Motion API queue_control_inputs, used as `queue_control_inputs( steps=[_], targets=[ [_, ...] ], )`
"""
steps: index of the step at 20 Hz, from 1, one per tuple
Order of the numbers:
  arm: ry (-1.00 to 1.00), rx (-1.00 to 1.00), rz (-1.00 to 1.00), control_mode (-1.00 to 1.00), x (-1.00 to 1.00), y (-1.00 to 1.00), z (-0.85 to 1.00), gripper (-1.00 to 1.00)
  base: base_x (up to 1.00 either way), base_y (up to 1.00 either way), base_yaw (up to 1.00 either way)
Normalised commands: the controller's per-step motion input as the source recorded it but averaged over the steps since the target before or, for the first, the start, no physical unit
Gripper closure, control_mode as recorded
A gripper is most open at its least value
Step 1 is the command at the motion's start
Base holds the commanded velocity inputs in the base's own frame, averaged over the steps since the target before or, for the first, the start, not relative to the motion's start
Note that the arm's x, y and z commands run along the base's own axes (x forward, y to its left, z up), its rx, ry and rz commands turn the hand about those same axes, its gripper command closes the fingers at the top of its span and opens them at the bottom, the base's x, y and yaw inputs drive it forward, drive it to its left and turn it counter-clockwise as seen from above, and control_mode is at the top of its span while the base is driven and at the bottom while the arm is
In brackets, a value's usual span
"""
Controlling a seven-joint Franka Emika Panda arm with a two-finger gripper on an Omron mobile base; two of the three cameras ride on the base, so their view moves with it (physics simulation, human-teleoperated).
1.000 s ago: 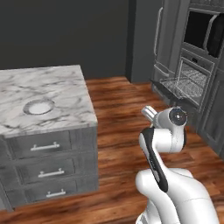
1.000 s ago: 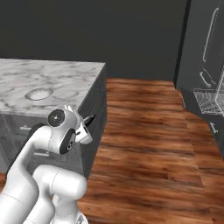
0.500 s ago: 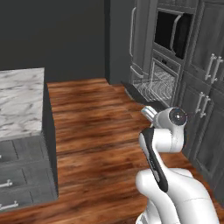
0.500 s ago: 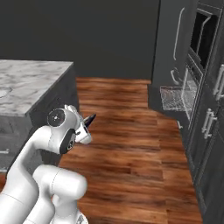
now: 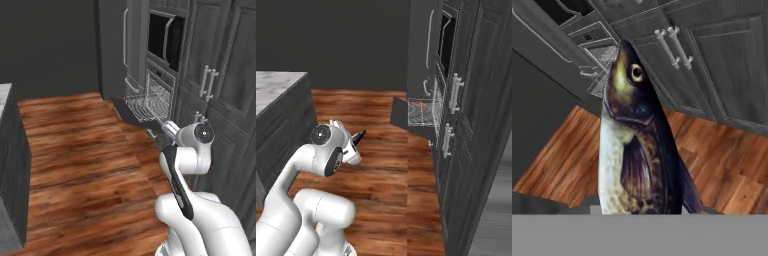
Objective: Place the fish on the bottom rack of the oven, and slide the tray back inside. Close the oven door.
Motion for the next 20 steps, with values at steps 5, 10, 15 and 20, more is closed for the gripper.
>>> queue_control_inputs(
  steps=[5, 10, 15, 20],
  targets=[
    [0.00, 0.00, 0.00, 1.00, 0.00, 0.00, 0.00, 1.00, 1.00, -0.20, -0.09],
    [0.00, 0.00, 0.00, 1.00, 0.00, 0.00, 0.00, 1.00, 0.96, -0.18, -0.08],
    [0.00, 0.00, 0.00, 1.00, 0.00, 0.00, 0.00, 1.00, 0.80, -0.34, -0.08],
    [0.00, 0.00, 0.00, 1.00, 0.00, 0.00, 0.00, 1.00, 0.72, -0.36, -0.11]
  ],
)
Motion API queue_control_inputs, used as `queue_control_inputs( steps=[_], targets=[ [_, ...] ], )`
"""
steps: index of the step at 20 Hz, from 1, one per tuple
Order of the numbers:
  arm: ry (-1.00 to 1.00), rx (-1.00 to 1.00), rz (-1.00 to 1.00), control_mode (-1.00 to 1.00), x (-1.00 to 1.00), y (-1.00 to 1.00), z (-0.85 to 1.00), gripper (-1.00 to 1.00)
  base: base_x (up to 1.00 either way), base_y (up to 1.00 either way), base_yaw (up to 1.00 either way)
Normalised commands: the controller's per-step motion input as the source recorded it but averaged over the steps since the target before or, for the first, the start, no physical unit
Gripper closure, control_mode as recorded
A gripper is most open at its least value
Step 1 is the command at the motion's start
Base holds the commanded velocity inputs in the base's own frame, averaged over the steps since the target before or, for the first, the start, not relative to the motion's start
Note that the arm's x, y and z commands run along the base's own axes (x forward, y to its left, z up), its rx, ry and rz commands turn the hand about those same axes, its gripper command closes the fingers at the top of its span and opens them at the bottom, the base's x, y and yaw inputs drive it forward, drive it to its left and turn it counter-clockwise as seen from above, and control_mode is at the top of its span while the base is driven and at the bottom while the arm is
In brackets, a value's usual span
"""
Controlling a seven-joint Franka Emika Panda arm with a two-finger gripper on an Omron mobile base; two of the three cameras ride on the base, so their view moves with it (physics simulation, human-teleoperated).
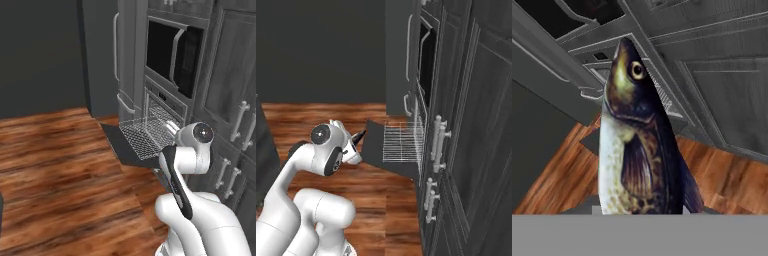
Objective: Place the fish on the bottom rack of the oven, and slide the tray back inside. Close the oven door.
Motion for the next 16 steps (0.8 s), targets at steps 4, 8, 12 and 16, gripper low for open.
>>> queue_control_inputs(
  steps=[4, 8, 12, 16],
  targets=[
    [0.00, 0.00, 0.00, 1.00, 0.00, 0.00, 0.00, 1.00, 0.85, -0.10, -0.11],
    [0.00, 0.00, 0.00, 1.00, 0.00, 0.00, 0.00, 1.00, 0.88, 0.00, -0.11],
    [0.00, 0.00, 0.00, 1.00, 0.00, 0.00, 0.00, 1.00, 0.76, -0.04, -0.11],
    [0.00, 0.00, 0.00, 1.00, 0.00, 0.00, 0.00, 1.00, 0.60, -0.15, -0.11]
  ],
)
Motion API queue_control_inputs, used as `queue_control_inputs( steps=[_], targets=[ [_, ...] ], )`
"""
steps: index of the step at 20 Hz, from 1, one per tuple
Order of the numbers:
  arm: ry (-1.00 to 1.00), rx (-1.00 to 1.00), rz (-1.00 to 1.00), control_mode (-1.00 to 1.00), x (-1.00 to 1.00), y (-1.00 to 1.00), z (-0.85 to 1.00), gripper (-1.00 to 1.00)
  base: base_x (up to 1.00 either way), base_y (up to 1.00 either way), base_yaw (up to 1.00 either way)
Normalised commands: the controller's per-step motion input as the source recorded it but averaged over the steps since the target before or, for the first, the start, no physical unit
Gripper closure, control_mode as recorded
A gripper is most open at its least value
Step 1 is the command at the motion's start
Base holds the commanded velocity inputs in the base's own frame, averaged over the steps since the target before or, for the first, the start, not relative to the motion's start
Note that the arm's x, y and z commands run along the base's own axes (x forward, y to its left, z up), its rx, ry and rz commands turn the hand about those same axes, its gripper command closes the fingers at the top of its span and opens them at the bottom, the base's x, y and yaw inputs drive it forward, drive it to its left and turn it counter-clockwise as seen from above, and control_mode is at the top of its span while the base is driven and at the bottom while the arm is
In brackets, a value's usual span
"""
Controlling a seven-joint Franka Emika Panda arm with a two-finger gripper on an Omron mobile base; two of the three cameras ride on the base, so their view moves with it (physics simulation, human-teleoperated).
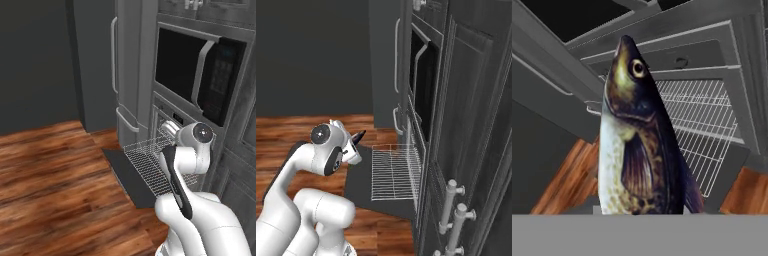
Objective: Place the fish on the bottom rack of the oven, and slide the tray back inside. Close the oven door.
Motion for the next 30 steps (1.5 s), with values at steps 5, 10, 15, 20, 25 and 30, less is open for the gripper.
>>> queue_control_inputs(
  steps=[5, 10, 15, 20, 25, 30],
  targets=[
    [0.00, 0.00, 0.00, 1.00, 0.00, 0.00, 0.00, 1.00, 0.56, -0.11, -0.11],
    [0.00, 0.00, 0.00, 1.00, 0.00, 0.00, 0.00, 1.00, 0.56, -0.09, -0.11],
    [0.00, 0.00, 0.00, 1.00, 0.00, 0.00, 0.00, 1.00, 0.52, -0.08, -0.09],
    [0.00, 0.00, 0.00, 1.00, 0.00, 0.00, 0.00, 1.00, 0.41, -0.01, -0.02],
    [0.00, 0.00, 0.00, -1.00, 0.14, 0.00, -0.01, 1.00, 0.15, 0.00, 0.00],
    [0.00, 0.00, 0.00, -1.00, 0.15, 0.00, 0.00, 1.00, 0.00, 0.00, 0.00]
  ],
)
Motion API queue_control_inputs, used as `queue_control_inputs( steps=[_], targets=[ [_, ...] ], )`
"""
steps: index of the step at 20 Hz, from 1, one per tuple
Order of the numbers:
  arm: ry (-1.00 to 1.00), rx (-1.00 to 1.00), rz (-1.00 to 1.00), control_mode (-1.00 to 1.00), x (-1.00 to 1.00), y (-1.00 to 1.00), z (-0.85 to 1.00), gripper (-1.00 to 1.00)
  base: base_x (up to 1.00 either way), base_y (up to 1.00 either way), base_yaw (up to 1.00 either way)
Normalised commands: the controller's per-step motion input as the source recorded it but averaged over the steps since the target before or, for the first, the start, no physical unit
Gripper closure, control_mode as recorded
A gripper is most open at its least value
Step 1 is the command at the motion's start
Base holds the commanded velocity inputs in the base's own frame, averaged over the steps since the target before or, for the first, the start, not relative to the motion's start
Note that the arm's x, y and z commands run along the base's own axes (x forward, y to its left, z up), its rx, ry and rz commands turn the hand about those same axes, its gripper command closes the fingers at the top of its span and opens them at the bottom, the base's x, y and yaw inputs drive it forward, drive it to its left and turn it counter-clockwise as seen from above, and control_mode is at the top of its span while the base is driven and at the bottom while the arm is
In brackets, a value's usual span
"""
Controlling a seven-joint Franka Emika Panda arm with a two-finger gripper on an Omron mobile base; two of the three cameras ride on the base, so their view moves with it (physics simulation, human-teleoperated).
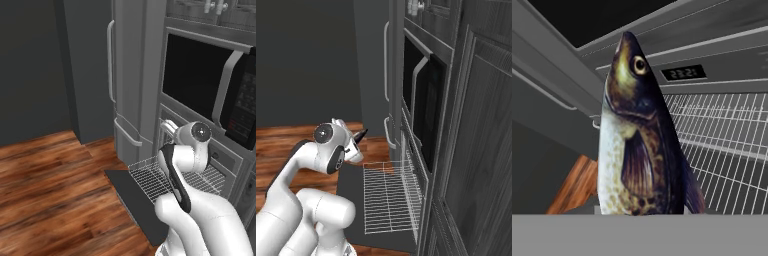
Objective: Place the fish on the bottom rack of the oven, and slide the tray back inside. Close the oven door.
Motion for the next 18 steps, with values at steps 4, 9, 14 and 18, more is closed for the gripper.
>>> queue_control_inputs(
  steps=[4, 9, 14, 18],
  targets=[
    [0.01, 0.00, 0.00, -1.00, 0.14, 0.00, -0.07, 1.00, 0.00, 0.00, 0.00],
    [0.04, 0.00, -0.01, -1.00, 0.40, 0.01, -0.27, 1.00, 0.00, 0.00, 0.00],
    [0.09, 0.00, 0.00, -1.00, 0.29, -0.02, -0.40, 1.00, 0.00, 0.00, 0.00],
    [0.18, 0.00, 0.00, -1.00, 0.22, 0.00, -0.59, 1.00, 0.00, 0.00, 0.00]
  ],
)
